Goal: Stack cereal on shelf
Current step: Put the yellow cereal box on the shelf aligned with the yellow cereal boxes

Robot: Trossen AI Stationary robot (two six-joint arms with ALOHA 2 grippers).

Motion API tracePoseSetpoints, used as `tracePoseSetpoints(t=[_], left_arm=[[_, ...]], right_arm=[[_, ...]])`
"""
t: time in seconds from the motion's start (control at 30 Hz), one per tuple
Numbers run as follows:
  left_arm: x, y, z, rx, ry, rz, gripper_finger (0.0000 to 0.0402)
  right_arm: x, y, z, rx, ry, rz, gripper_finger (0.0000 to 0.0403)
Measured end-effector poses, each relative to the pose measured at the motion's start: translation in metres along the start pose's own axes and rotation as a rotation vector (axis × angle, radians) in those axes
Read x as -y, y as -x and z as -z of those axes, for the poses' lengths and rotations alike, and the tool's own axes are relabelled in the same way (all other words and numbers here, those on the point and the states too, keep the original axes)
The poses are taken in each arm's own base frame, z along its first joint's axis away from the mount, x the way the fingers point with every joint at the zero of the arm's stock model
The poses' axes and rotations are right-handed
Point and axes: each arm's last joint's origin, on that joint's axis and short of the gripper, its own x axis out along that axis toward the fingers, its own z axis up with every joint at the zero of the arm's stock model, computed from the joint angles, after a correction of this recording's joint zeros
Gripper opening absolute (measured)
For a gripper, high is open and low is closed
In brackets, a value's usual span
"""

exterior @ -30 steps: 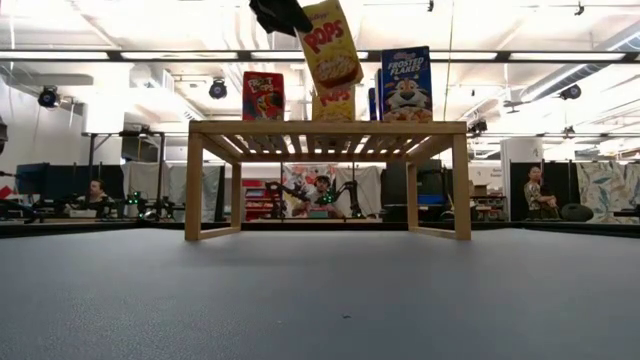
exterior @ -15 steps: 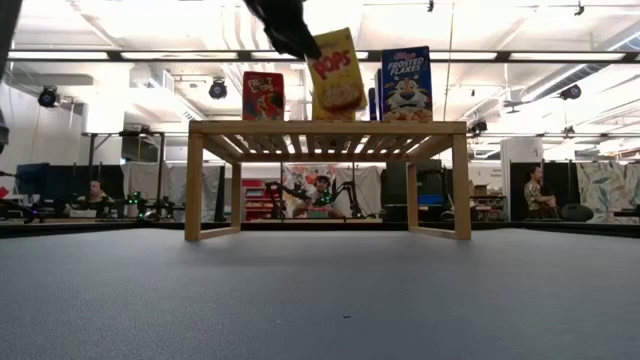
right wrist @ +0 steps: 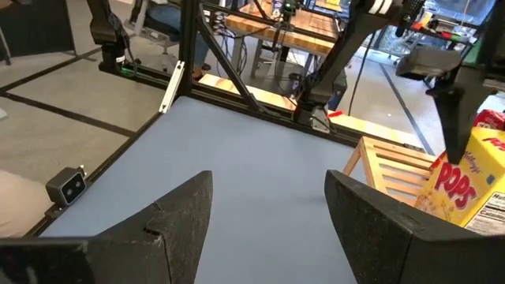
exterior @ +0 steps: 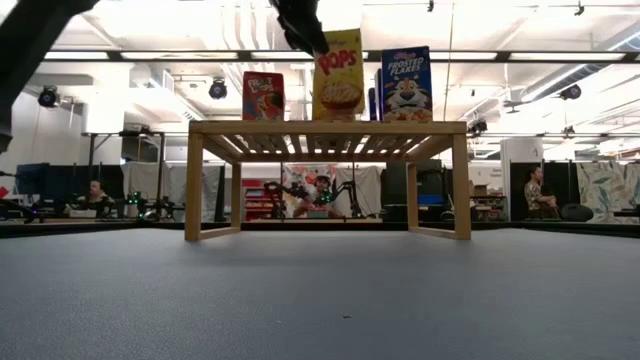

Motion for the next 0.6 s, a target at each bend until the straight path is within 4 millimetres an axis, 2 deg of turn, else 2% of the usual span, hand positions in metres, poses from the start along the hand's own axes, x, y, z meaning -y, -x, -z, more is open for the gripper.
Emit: tracePoseSetpoints(t=[0.17,0.27,0.47,0.6], left_arm=[[-0.004,-0.012,-0.004,-0.067,0.021,-0.003,0.0183],[-0.005,-0.018,0.000,-0.089,0.028,0.002,0.0183],[-0.010,-0.020,0.003,-0.097,0.057,0.001,0.0184],[-0.010,-0.018,0.002,-0.091,0.064,-0.006,0.0201]], right_arm=[[0.000,0.000,0.000,-0.003,0.002,-0.001,0.0235],[0.000,0.000,0.000,-0.004,0.003,-0.001,0.0235],[0.000,0.000,0.001,-0.005,0.003,-0.002,0.0235],[0.000,0.000,0.001,-0.005,0.003,-0.002,0.0235]])
